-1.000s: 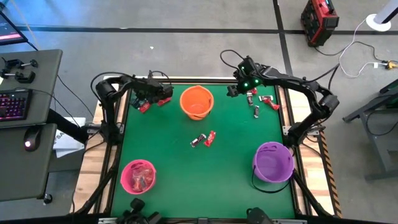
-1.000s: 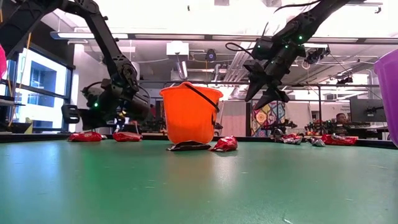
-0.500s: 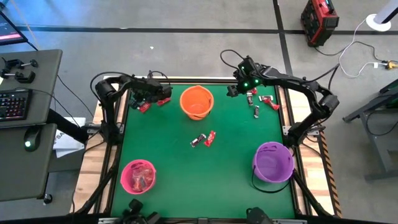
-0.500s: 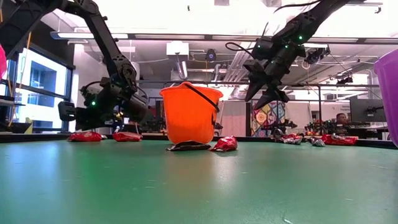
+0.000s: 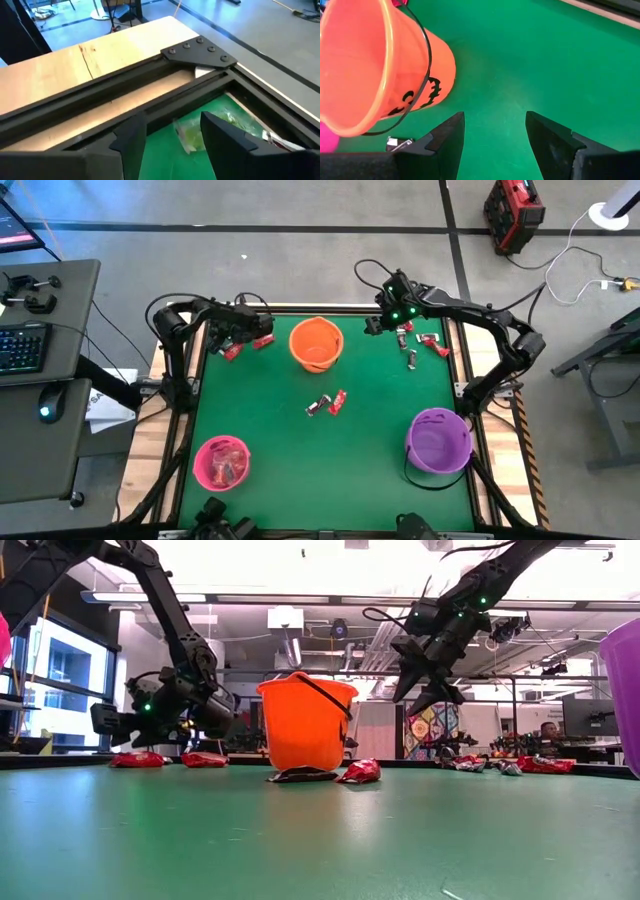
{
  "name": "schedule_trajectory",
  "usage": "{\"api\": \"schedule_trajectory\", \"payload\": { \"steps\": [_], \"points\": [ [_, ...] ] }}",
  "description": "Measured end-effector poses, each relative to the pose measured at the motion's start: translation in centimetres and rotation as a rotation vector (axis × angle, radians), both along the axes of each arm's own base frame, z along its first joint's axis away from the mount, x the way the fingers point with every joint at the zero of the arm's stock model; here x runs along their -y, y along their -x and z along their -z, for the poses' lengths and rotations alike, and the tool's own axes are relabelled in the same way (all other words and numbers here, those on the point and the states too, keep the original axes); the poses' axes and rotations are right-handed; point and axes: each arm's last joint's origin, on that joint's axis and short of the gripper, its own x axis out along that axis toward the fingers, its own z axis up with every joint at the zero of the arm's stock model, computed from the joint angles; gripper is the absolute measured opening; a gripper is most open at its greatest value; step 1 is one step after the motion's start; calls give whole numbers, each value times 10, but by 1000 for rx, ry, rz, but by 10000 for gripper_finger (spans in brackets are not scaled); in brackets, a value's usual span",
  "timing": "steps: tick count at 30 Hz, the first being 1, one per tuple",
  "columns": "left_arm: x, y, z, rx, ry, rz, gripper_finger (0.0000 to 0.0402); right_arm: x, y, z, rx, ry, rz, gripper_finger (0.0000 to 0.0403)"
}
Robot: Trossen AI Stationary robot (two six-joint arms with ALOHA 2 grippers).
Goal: Sort candy by brand, put in halloween buckets
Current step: Put the green gummy into the pink bucket
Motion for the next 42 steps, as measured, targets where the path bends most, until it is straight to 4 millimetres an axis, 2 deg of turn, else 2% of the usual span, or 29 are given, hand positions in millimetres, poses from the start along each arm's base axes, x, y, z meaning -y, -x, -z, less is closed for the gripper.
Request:
{"api": "schedule_trajectory", "payload": {
  "steps": [3, 6, 9, 11, 13, 18, 25, 30, 33, 36, 39, 42],
  "points": [
    [0, 0, 0, 11, -7, -6, 174, -1, 0, 0, 7, -33, 19, 203],
    [1, 0, 0, 31, -24, -27, 151, -3, 1, 1, 22, -97, 13, 203],
    [2, 1, 0, 32, -6, -44, 104, -4, 1, 0, 37, -120, -1, 203],
    [4, 2, -1, 24, 9, -54, 57, -5, 2, -3, 52, -120, -8, 203],
    [6, 1, 0, 24, 43, -41, 17, -7, 3, -12, 64, -104, -18, 197],
    [5, -3, -3, -16, 177, 81, 1, -10, 9, -47, 83, 58, -40, 164],
    [15, -12, -46, -26, 195, 269, 0, -9, 12, -80, 113, 206, -28, 126],
    [36, -24, -75, -45, 226, 451, 0, -9, 12, -88, 114, 262, -73, 105],
    [46, -29, -96, 23, 205, 564, 0, -8, 12, -88, 110, 277, -77, 84],
    [37, -31, -109, 192, 181, 632, 0, -6, 13, -88, 110, 305, -94, 56],
    [11, -35, -114, 359, 120, 714, 0, 0, 14, -88, 117, 324, -82, 20],
    [-17, -32, -123, 390, 102, 749, 0, 8, 20, -90, 124, 357, -64, 6]
  ]
}}
